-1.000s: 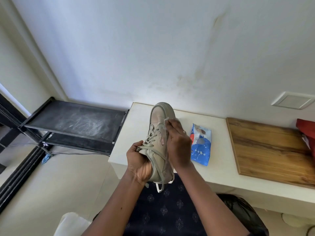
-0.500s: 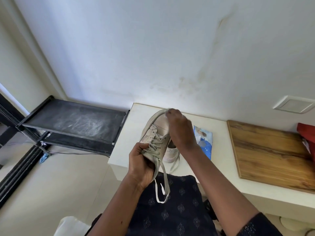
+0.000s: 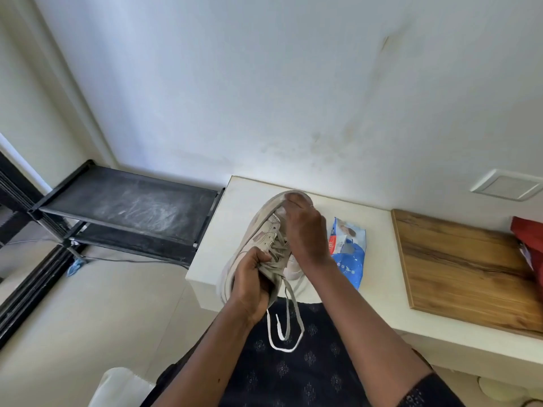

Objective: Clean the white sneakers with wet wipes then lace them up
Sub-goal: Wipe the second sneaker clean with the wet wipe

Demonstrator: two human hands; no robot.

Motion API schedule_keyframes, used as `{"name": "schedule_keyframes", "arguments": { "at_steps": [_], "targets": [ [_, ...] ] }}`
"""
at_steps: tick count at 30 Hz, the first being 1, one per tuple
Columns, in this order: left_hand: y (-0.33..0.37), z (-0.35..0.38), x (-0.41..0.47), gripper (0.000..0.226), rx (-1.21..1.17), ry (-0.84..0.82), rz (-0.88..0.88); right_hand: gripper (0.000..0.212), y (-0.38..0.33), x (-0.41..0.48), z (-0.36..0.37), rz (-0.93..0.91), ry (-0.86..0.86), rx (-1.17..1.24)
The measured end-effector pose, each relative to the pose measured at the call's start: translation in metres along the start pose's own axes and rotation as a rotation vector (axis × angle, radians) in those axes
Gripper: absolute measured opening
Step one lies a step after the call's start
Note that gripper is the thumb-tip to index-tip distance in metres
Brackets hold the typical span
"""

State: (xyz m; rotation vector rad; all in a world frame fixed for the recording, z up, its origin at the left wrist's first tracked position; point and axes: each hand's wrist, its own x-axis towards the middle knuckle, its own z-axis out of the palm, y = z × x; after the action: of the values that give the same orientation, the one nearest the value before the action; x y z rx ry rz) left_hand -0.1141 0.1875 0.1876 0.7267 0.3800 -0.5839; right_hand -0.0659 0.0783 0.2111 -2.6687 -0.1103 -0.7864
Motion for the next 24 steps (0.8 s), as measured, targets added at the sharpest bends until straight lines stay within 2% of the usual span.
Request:
{"name": "schedule_keyframes", "arguments": {
  "at_steps": [3,5,7,9,12,14,16,18,20,24],
  "targets": [
    [0.002,-0.008,0.004,0.010,0.082,0.032,0.010,0.022,-0.011,-0.008,0.008,-0.125,-0.089,0.126],
    [0.004,-0.011,0.005,0.010,0.092,0.040,0.037,0.025,-0.015,-0.012,0.009,-0.223,-0.159,0.138],
    [0.005,-0.013,0.005,0.022,0.159,0.074,0.031,0.026,-0.009,-0.008,0.008,-0.237,-0.187,0.082],
    [0.005,-0.016,0.005,0.023,0.231,0.120,0.018,0.028,0.002,0.001,0.008,-0.158,-0.182,-0.004],
    [0.003,-0.019,0.009,0.010,0.261,0.151,0.022,0.033,0.023,0.015,0.012,0.152,-0.120,-0.007],
    [0.004,-0.022,0.014,0.032,0.210,0.155,0.010,0.037,0.030,0.020,0.015,0.335,-0.065,0.091],
    [0.005,-0.026,0.022,0.057,0.135,0.123,-0.002,0.040,0.026,0.019,0.019,0.395,0.059,0.178],
    [0.005,-0.029,0.030,0.072,0.081,0.070,-0.003,0.039,0.017,0.014,0.027,0.430,0.172,0.217],
    [0.003,-0.032,0.041,0.076,0.005,0.051,-0.023,0.039,0.014,0.006,0.040,0.446,0.225,0.201],
    [0.013,-0.041,0.060,0.070,-0.154,0.067,-0.055,0.032,0.016,-0.010,0.065,0.537,0.186,0.151]
  ]
}}
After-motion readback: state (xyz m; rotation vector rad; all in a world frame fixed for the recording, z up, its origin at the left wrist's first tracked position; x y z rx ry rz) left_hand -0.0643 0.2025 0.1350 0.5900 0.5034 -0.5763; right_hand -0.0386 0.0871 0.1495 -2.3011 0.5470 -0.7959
